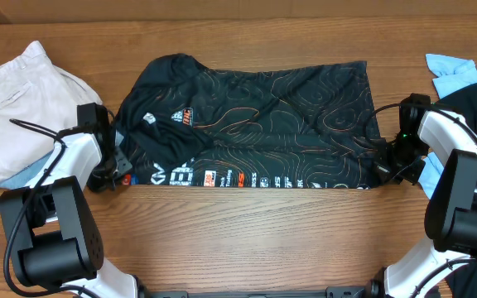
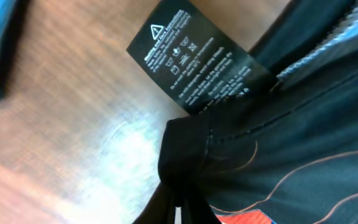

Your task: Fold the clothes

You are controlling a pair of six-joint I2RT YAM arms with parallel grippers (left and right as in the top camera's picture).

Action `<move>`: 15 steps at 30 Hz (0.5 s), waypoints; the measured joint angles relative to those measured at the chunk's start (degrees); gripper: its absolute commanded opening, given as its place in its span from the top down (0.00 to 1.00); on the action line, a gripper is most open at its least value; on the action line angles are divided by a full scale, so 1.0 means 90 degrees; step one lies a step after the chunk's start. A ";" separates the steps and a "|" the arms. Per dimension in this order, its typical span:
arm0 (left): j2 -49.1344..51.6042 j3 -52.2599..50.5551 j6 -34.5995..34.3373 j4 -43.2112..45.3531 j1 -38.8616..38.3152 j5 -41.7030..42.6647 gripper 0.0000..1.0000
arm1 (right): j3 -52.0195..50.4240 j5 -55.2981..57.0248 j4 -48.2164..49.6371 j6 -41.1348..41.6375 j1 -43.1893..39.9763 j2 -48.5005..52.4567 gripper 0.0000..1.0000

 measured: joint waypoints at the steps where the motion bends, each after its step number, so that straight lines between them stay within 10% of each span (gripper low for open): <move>1: -0.0002 0.0000 -0.0083 -0.0228 0.0000 -0.0143 0.96 | 0.0000 0.0002 -0.0002 -0.0002 0.0000 0.0000 0.96; 15: -0.0002 -0.0002 -0.1025 -0.1542 0.0102 -0.1076 0.95 | -0.0002 -0.0051 -0.1020 0.0017 0.0000 0.0000 0.96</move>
